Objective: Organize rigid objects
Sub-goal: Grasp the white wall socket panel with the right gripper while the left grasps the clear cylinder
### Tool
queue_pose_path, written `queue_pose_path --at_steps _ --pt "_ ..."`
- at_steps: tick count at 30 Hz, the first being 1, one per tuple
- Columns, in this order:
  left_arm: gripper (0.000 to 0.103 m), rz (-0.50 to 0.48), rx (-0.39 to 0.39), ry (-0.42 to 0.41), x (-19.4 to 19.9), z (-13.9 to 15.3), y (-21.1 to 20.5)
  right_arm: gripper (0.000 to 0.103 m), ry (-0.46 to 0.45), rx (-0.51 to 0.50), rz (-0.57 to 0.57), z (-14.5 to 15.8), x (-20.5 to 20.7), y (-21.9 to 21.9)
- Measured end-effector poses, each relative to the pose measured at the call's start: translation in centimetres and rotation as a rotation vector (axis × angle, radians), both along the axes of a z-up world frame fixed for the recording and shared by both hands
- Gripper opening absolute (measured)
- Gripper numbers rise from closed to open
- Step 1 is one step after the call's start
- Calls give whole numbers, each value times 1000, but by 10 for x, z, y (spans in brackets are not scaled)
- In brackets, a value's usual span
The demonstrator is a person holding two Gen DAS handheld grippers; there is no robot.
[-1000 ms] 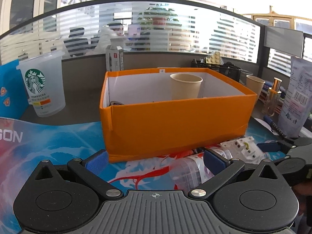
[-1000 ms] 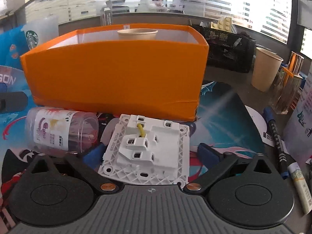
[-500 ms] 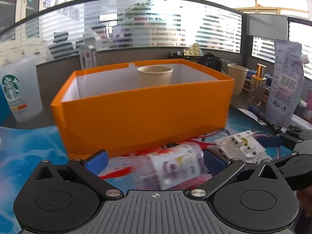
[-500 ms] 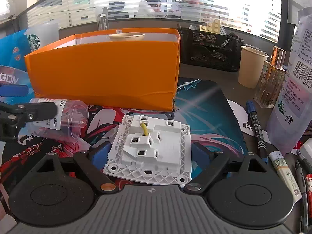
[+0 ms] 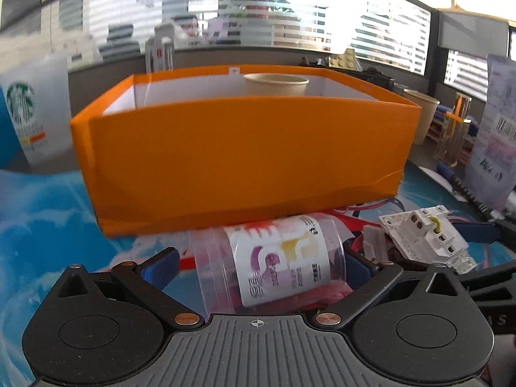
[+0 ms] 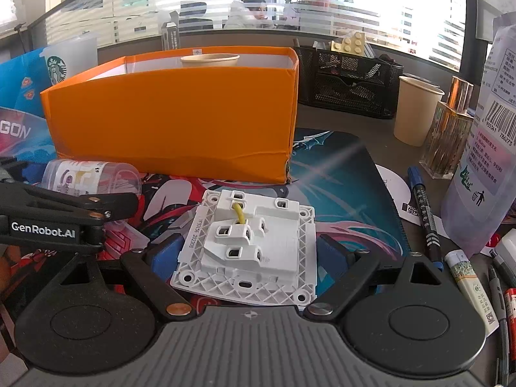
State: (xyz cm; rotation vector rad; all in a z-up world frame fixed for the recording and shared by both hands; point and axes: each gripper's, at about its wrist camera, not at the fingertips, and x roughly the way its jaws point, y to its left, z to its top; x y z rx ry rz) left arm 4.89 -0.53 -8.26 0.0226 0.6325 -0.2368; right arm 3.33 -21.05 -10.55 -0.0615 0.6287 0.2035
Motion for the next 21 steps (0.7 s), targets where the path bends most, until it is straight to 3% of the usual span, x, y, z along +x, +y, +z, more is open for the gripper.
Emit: queue_pose_path --at_steps 2,8,21 --pt "92 -26 -16 3 -3 -1 5 87 0 -1 0 0 0 0" --pt "92 -85 -33 5 -19 0 16 86 -4 -3 -19 0 -2 1" --pt "92 -51 -21 -25 -64 8 37 85 -12 -32 9 10 -46 9"
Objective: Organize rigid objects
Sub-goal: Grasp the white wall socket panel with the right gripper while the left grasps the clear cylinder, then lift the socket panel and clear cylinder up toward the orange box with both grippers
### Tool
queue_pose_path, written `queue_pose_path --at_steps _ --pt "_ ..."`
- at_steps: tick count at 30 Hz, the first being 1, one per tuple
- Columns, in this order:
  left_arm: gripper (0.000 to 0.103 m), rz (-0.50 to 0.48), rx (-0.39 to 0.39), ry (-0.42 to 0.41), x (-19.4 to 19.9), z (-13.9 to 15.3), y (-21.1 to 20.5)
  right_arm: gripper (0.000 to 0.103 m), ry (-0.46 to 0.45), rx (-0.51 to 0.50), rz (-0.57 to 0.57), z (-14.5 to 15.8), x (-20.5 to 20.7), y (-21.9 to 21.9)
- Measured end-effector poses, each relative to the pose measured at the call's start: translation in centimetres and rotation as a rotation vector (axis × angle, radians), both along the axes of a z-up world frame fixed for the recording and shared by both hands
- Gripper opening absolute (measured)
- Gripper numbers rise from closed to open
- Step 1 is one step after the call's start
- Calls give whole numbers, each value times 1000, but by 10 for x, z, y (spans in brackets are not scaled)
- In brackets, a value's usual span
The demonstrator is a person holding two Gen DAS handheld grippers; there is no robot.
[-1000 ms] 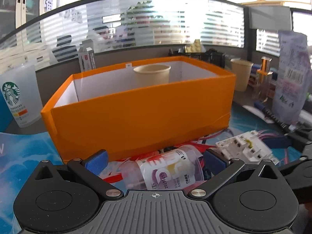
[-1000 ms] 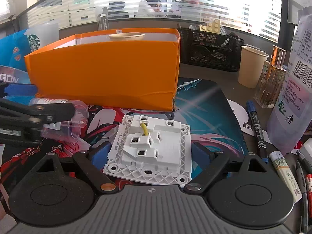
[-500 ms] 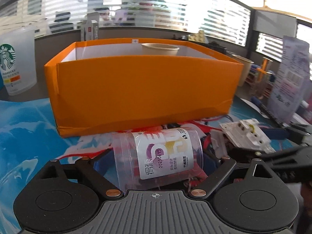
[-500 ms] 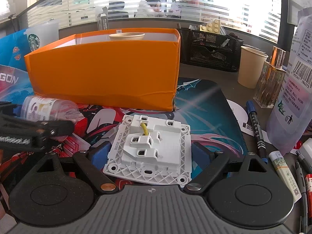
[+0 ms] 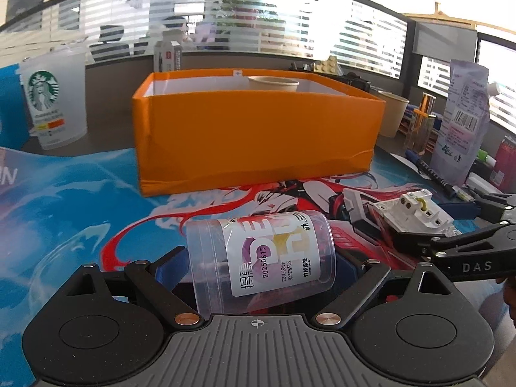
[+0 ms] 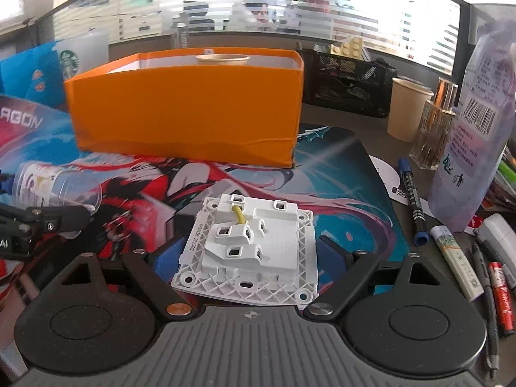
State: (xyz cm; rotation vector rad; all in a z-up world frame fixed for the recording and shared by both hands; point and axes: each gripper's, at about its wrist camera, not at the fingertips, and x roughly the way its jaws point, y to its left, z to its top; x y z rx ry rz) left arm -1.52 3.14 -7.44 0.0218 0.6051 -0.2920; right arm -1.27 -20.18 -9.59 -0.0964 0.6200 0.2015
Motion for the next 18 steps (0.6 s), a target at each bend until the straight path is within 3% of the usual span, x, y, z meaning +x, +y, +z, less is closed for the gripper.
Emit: queue_pose_path --at_steps 18 --pt "92 12 3 -217 -74 62 16 85 -222 -38 49 75 -85 15"
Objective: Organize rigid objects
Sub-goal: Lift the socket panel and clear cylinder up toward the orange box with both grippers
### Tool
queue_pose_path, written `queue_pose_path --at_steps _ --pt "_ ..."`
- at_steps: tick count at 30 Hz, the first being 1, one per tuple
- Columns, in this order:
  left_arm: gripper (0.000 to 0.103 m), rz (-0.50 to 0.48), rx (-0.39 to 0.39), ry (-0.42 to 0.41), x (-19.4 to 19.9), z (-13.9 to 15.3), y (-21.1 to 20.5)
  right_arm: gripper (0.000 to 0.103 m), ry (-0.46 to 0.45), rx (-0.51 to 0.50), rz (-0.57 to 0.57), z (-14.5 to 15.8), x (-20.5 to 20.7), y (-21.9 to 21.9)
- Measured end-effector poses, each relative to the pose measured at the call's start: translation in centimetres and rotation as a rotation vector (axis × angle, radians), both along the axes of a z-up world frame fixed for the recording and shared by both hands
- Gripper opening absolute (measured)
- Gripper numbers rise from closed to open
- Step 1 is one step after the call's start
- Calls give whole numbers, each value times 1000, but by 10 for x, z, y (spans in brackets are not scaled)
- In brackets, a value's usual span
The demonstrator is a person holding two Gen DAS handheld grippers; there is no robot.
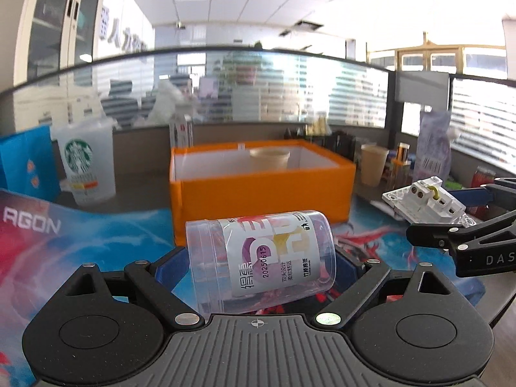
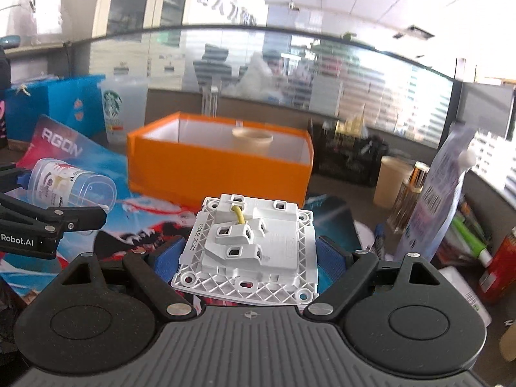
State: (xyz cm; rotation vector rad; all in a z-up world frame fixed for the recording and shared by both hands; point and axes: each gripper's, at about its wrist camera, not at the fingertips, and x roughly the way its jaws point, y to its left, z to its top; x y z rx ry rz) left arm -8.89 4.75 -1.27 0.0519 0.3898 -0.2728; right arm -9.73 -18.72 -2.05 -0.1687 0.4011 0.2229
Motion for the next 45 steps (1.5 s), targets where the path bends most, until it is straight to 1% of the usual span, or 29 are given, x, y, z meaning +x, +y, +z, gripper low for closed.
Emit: queue_pose_path --at_steps 5,8,24,34,39,45 --pt "92 -4 -1 -51 -5 17 1 85 -57 5 -1 21 -11 1" --pt "92 -2 1 -70 -1 26 2 85 -83 11 -2 32 -11 2" --pt "92 42 -10 -171 32 72 7 85 -175 32 -2 75 22 4" --pt "92 55 -6 -180 68 85 -1 85 -198 36 11 95 56 6" --pt "93 61 2 -176 87 89 -5 85 -185 48 14 97 76 4" --pt "93 65 0 -152 112 87 -7 85 -158 62 6 93 103 1"
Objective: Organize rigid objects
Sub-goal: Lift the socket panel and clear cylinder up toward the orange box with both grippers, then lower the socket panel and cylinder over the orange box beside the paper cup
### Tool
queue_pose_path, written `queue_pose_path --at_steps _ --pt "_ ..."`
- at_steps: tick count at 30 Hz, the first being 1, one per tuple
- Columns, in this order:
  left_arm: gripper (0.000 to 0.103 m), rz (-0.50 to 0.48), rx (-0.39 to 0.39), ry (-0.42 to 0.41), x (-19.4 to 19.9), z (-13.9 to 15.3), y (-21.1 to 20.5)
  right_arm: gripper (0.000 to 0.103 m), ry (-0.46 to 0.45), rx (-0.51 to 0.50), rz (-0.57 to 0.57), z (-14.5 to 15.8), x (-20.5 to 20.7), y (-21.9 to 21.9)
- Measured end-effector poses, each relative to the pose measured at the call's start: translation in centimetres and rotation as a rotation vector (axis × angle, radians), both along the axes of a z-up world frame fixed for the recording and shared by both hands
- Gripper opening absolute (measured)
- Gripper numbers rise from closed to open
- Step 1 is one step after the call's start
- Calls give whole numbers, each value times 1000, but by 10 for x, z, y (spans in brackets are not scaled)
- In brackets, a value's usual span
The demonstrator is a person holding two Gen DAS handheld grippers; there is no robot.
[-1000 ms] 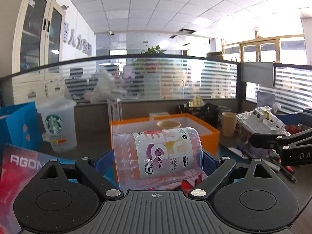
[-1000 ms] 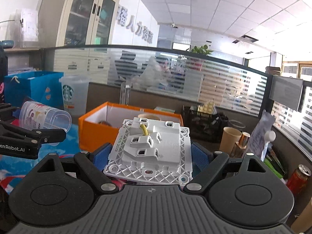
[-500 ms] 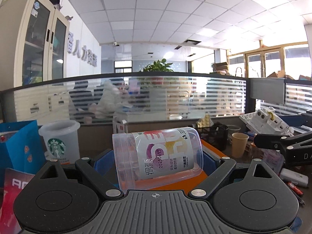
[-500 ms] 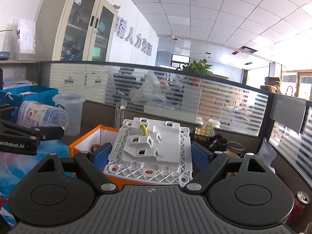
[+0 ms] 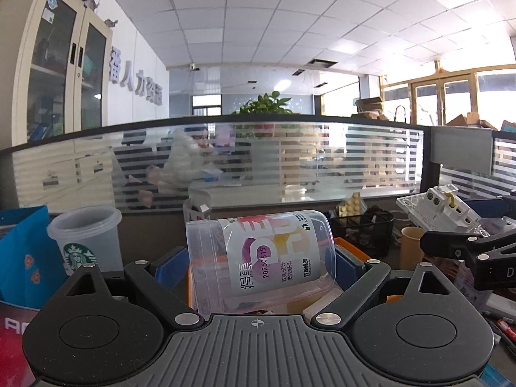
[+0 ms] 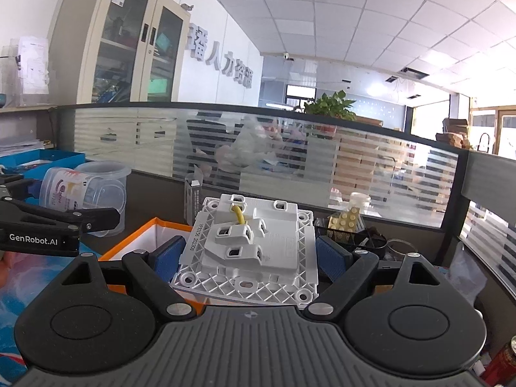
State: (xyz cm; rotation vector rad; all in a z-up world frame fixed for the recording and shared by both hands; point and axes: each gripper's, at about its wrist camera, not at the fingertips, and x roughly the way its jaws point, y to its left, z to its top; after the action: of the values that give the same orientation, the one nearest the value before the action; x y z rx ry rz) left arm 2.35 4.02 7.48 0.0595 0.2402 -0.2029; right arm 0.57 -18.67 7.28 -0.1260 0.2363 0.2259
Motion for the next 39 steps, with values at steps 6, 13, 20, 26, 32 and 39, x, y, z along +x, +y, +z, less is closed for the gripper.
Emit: queue_pose_path --at_steps 6,13,20,26,32,39 --pt "93 6 -7 30 22 -5 -4 85 12 3 -4 -1 22 0" --pt "93 12 -13 73 45 -12 -5 85 22 -6 -5 0 45 4" --pt "93 27 -7 110 62 -22 -7 85 36 -7 -1 -1 62 8" --pt "93 40 -2 149 79 -35 -3 85 69 -5 5 -8 78 9" --pt "93 40 7 184 86 -48 -7 85 101 -4 12 -18 89 12" --pt "93 34 19 222 99 -59 -11 85 133 -10 18 -28 102 18"
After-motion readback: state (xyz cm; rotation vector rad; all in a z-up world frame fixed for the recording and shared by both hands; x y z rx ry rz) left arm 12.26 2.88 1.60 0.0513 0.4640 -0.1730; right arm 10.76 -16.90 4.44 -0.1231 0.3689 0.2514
